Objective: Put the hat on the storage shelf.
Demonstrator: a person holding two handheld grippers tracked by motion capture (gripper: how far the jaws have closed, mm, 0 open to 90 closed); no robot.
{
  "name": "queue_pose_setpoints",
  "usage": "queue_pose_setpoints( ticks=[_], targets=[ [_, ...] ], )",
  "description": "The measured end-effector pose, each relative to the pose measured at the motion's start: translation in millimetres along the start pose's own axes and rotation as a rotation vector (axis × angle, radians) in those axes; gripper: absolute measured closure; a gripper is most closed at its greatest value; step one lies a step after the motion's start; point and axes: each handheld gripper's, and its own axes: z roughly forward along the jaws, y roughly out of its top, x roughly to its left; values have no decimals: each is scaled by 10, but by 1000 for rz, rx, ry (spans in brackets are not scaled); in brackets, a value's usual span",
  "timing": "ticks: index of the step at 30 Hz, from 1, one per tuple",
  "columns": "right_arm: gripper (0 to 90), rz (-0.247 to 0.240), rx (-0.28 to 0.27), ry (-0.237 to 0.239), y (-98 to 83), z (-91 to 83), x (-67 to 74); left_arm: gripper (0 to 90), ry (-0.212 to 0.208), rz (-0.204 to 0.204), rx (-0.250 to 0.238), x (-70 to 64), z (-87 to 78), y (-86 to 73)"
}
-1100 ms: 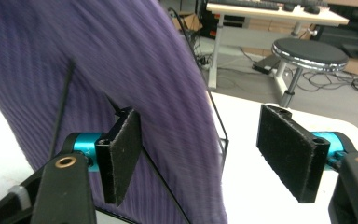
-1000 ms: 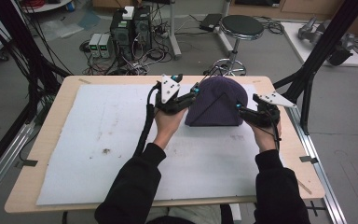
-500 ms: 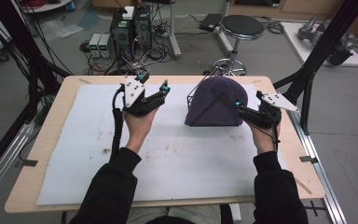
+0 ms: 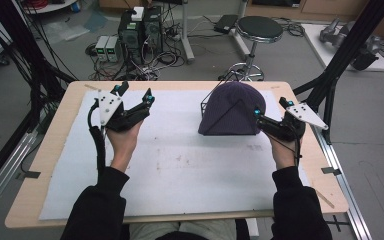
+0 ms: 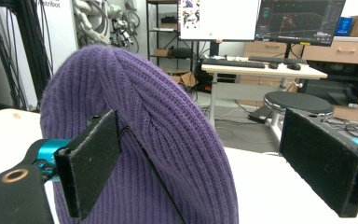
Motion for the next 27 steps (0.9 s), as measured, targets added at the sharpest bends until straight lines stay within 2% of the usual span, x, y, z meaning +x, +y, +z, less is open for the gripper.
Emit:
queue_pose_setpoints(
  ticks=[6,11,15,20,27],
  targets=[
    [119,9,-28,-17,-24,-85,-8,240,45,-11,-23,161,-201,-42],
    [119,15,-35,-30,-61,-147,-34,235,95,-23,-18,330,-382,-71],
    [119,16,-40,-36,-89,-202,-45,233,132,-15,-19,432,-543,-93],
    [119,12,-32,-41,-153,-261,-48,218,171,-11,-13,518,-716,-123],
    [119,8,-25,-48,-199,-342,-73,213,201,-11,-15,595,-920,-145]
  ],
)
